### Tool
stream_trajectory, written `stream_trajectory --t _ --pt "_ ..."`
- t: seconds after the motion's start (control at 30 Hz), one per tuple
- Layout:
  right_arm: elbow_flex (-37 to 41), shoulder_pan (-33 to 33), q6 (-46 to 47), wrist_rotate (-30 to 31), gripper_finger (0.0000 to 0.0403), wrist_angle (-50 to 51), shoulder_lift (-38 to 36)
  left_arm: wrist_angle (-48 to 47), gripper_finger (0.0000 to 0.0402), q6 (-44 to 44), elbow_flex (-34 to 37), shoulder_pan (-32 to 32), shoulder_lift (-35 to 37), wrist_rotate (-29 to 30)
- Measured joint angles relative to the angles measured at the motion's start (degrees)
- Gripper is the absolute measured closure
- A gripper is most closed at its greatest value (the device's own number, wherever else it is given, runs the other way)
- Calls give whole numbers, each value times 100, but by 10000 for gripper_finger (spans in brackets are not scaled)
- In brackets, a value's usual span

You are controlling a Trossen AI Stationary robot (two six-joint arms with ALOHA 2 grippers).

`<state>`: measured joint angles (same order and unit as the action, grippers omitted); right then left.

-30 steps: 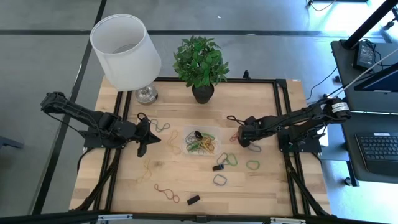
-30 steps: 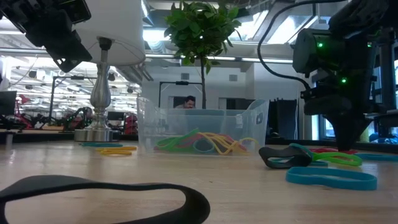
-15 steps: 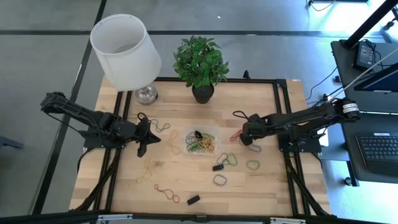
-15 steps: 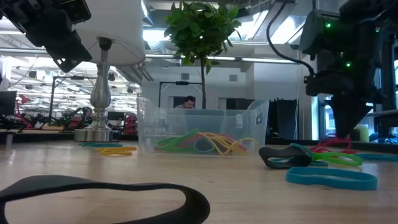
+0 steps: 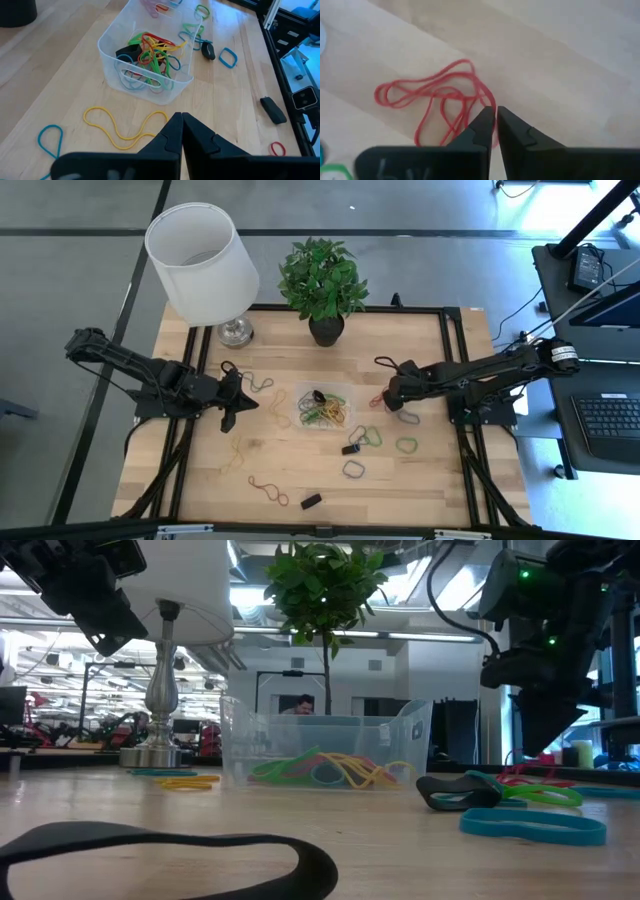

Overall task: Pick and place rubber bands into bin
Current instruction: Put the red rubber band into the transparent container

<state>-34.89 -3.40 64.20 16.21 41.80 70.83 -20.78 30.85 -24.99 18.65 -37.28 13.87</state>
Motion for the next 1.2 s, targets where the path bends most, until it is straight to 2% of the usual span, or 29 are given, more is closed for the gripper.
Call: stream_trajectory --t 0.2,0.37,0.53,0.8,1.0,1.2 --pt "0 63 -11 325 364 37 0 0 398 0 0 0 0 0" --pt "0 184 -18 371 364 47 0 0 398 -3 0 0 0 0" --pt "0 201 -39 385 394 29 2 0 398 -4 0 0 0 11" --pt "-40 195 -22 378 400 -56 -97 -2 398 -7 0 2 0 13" --pt "-589 31 -28 720 401 261 -276 -11 398 -7 0 2 -2 5" --pt "-1603 -183 -145 1065 402 1166 -268 -22 398 -7 0 2 -2 -2"
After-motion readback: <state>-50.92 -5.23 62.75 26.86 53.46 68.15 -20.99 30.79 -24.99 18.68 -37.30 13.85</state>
